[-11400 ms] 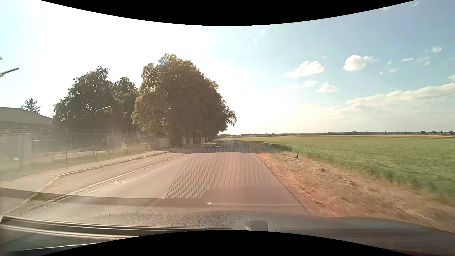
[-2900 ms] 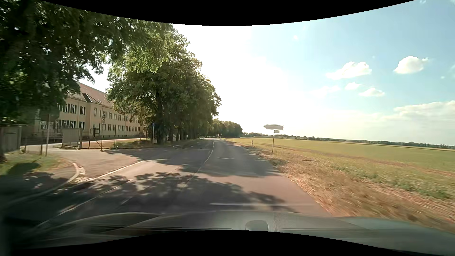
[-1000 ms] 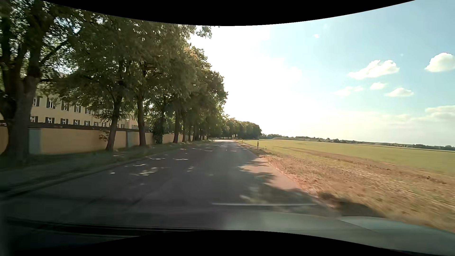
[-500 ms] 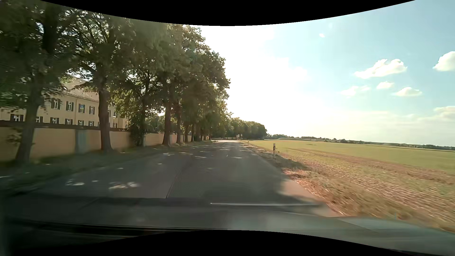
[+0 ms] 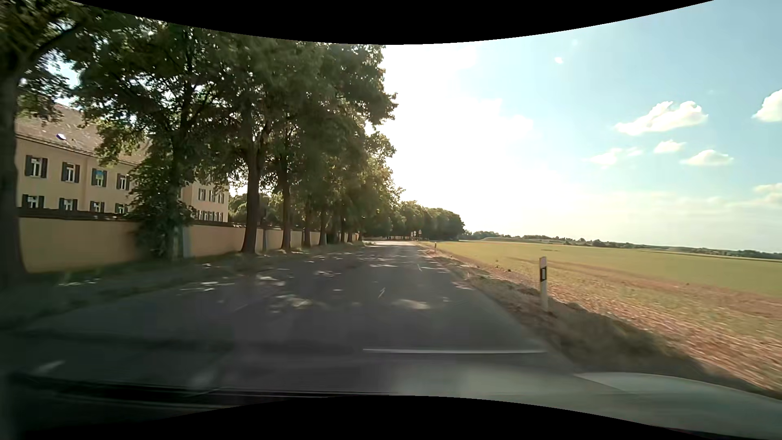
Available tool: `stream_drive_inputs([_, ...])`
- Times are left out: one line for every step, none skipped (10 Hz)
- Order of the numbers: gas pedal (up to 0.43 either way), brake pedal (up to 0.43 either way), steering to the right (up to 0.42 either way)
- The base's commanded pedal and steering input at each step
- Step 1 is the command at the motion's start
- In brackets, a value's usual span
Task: Follow the waypoints while adhering to traffic rules and regulations
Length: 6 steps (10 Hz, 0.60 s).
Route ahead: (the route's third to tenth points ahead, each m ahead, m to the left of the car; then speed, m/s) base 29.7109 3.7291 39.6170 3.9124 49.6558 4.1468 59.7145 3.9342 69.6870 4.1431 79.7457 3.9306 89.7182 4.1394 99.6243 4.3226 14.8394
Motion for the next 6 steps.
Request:
stream_drive_inputs([0.059,0.006,-0.004])
stream_drive_inputs([0.059,0.006,0.0])
stream_drive_inputs([0.059,0.006,0.001])
stream_drive_inputs([0.059,0.006,0.001])
stream_drive_inputs([0.059,0.006,0.0])
stream_drive_inputs([0.059,0.006,0.0])
